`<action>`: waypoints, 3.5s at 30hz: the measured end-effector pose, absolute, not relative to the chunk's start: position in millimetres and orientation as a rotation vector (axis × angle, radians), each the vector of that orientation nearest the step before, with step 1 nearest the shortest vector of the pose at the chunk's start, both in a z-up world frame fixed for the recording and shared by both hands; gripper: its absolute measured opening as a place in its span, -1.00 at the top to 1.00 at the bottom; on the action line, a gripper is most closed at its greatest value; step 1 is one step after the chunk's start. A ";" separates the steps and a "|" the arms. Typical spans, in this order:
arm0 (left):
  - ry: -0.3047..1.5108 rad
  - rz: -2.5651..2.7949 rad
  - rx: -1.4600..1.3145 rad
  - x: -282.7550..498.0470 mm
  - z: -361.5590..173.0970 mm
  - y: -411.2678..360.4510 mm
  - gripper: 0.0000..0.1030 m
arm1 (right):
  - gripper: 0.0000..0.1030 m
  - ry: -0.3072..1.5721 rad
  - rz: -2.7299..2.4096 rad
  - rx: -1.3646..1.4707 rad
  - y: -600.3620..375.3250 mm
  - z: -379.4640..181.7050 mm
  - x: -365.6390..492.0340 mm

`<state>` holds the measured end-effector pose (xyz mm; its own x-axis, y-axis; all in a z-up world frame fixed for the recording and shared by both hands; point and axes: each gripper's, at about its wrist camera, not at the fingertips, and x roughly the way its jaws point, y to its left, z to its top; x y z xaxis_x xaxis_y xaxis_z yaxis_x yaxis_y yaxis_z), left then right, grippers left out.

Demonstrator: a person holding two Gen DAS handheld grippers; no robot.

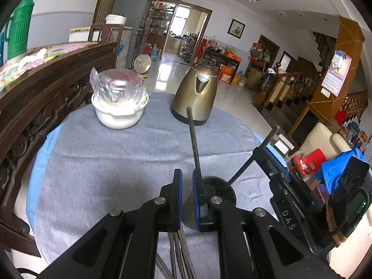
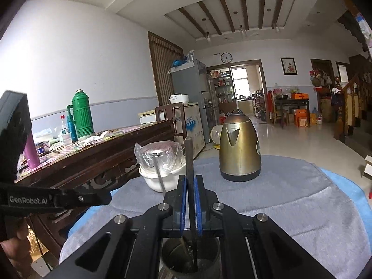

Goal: Organize utensils

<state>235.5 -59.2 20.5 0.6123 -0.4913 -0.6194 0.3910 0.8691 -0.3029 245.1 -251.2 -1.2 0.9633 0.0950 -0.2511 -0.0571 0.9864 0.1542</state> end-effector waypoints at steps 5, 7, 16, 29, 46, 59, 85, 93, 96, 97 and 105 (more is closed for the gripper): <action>0.763 -0.505 -0.178 224.8 17.2 -47.7 0.49 | 0.81 0.283 0.089 0.136 -245.8 4.0 235.6; 0.768 -0.509 -0.188 220.4 15.2 -44.4 0.49 | 0.81 0.283 0.092 0.131 -243.7 6.4 230.2; 0.834 -0.498 -0.250 201.7 -9.7 -19.3 0.17 | 0.81 0.337 0.113 0.166 -249.6 11.6 204.2; 1.035 -0.409 -0.238 177.9 -83.0 7.7 0.17 | 0.48 0.575 0.224 0.164 -233.9 -43.4 169.2; 1.157 -0.409 -0.211 158.6 -126.4 -7.0 0.16 | 0.48 0.750 0.201 0.196 -234.9 -97.8 170.2; 1.150 -0.400 -0.203 148.3 -117.7 -6.1 0.16 | 0.45 0.409 0.079 0.420 -293.5 -45.6 211.8; 1.172 -0.376 -0.278 184.4 -125.9 -10.9 0.18 | 0.46 0.779 0.294 0.422 -245.2 -124.5 198.3; 1.181 -0.371 -0.281 201.0 -132.7 -21.2 0.41 | 0.51 0.885 0.268 0.381 -226.4 -136.9 215.0; 1.186 -0.376 -0.288 205.0 -134.7 -23.3 0.42 | 0.58 0.924 0.261 0.380 -224.4 -143.5 217.9; 1.186 -0.380 -0.287 205.9 -135.2 -24.6 0.42 | 0.61 0.936 0.261 0.380 -223.6 -145.8 218.8; 1.179 -0.385 -0.275 217.8 -140.2 -35.2 0.71 | 0.81 0.986 0.276 0.358 -216.5 -152.8 220.4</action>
